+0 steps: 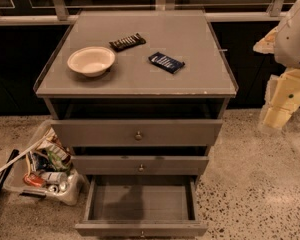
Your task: Close bottom drawer
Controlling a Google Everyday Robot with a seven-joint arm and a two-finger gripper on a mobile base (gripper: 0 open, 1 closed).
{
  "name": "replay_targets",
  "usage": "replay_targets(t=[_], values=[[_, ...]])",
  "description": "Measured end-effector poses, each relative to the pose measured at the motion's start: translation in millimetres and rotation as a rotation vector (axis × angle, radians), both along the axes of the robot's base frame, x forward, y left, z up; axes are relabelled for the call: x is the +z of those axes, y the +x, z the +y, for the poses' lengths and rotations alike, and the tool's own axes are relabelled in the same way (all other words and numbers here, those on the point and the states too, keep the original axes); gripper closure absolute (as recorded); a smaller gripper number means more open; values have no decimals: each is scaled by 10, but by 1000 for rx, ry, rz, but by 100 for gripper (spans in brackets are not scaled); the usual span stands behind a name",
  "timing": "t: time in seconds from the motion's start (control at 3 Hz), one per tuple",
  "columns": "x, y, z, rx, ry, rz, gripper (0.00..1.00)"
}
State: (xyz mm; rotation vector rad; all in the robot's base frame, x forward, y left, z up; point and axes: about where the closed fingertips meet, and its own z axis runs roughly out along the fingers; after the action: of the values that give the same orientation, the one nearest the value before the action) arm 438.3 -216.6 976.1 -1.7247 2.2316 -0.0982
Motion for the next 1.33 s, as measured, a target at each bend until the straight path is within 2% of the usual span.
replay_targets(t=[0.33,0.67,1.0,1.33], values=[[2,30,4,3,3,-7,0],[-236,40,-13,13,17,2,0],[-645,-29,-32,15,56,40,0],[-1040,-130,-92,16,88,73,19]])
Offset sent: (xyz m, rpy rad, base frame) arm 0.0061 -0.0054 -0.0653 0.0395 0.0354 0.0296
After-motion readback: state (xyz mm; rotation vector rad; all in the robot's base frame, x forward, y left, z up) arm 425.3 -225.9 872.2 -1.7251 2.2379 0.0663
